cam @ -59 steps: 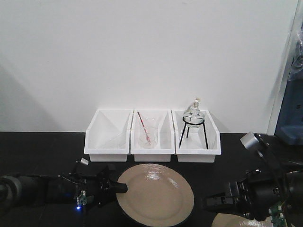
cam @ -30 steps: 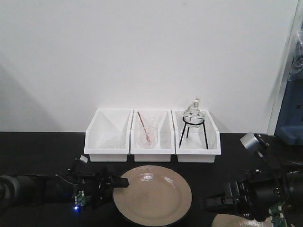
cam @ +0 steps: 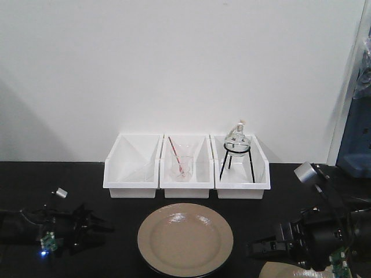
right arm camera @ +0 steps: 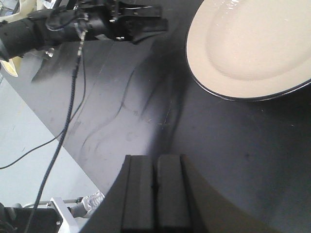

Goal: Arrange circular plates on left workspace
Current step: 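Open the left gripper and withdraw it from the placed plate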

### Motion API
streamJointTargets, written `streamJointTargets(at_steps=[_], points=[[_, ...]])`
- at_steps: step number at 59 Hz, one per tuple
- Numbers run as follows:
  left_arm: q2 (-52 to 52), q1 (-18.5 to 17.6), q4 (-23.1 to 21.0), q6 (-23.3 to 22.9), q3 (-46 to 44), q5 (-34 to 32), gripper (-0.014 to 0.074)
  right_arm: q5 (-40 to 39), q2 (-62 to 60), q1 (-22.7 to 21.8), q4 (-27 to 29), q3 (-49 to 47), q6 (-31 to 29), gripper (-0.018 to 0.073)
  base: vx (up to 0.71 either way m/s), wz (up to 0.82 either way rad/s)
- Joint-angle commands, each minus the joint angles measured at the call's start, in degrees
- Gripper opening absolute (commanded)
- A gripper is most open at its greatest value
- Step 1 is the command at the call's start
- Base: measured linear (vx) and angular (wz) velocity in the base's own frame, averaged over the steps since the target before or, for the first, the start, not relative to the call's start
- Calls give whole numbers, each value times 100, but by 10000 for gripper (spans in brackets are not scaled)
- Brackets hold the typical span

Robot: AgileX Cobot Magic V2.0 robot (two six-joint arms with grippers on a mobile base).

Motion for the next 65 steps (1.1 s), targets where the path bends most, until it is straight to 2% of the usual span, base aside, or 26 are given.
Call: streamJointTargets(at_steps=[1, 6, 13, 18, 25, 29, 37, 44, 50, 53, 57, 65], points=[[-573, 175, -163, -138, -156, 623, 201, 103, -164, -29, 353, -190, -87, -1, 0, 0], [-780, 305, -24, -78, -156, 972, -7, 63, -164, -29, 387, -190, -80, -1, 0, 0], [-1122, 339, 62, 5, -87, 1467, -6, -26, -164, -95, 387, -190, -10, -1, 0, 0], [-1523, 311, 98, 98, 243, 1417, -5, -1, -164, -392, 445, -190, 150, -1, 0, 0], [-2138, 281, 93, 429, 1056, 1288, -3, 520, -164, -1394, 419, -185, 155, -1, 0, 0], [-2521, 236, 79, 568, 1561, 1274, -3, 786, -164, -2118, 382, -185, 142, -1, 0, 0], [-3216, 59, 79, 898, 2531, 1255, -3, 865, -164, -3473, 382, -185, 264, -1, 0, 0], [-3850, -69, 85, 1025, 3380, 1243, -1, 664, -39, -4152, 361, -185, 435, -1, 0, 0], [-4344, -81, 127, 1066, 3946, 1254, -1, 569, 314, -4230, 261, -185, 439, -1, 0, 0], [-4616, -71, 303, 1066, 4200, 1248, 0, 525, 508, -4230, 112, -185, 407, -1, 0, 0], [-4977, -71, 524, 1066, 4411, 1241, -1, 489, 759, -4230, -176, -185, 309, -1, 0, 0], [-5632, -71, 683, 1054, 4713, 1078, -1, 384, 1052, -4230, -975, -185, -24, -1, 0, 0]])
